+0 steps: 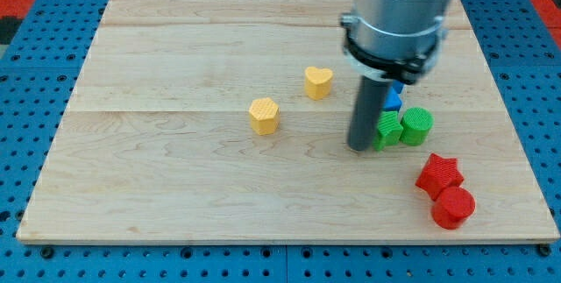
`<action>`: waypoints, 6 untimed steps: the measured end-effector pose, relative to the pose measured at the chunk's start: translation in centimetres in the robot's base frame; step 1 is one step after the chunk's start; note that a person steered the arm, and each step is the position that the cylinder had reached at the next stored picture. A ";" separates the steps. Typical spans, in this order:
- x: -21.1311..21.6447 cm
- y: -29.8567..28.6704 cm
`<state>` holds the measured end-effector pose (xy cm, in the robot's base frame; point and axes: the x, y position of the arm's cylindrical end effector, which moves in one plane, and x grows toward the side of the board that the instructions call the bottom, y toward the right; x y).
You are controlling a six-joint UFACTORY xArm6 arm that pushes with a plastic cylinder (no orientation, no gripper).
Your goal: Place the green star towards the top of the red star
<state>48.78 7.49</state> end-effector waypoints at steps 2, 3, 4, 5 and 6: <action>-3.1 0.1; -2.6 3.3; -1.3 4.6; -1.3 4.6; -0.9 4.6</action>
<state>47.91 12.07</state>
